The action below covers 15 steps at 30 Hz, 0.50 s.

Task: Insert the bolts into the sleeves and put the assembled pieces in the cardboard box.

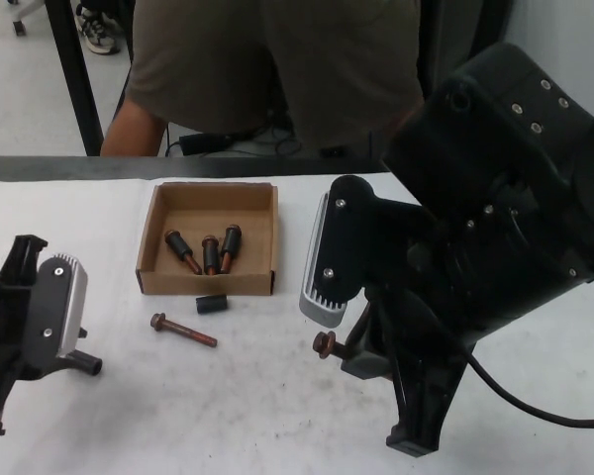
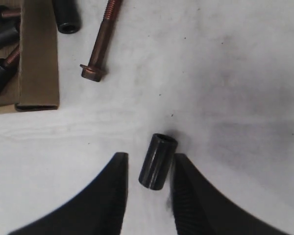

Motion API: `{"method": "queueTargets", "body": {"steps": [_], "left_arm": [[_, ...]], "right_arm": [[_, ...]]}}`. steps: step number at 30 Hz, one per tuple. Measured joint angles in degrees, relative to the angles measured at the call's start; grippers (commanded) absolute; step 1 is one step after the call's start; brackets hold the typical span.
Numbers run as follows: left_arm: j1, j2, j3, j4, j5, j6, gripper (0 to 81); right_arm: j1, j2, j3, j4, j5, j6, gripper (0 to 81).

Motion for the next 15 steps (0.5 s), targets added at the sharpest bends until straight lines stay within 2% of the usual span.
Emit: {"method": "queueTargets", "body": {"steps": [15], "left_arm": [[-0.86, 7.55, -5.89, 5.66, -4.69, 2.5, 29.3]], "right_arm": [[0.0, 0.0, 0.0, -0.16, 0.0, 0.0, 0.3]]}}
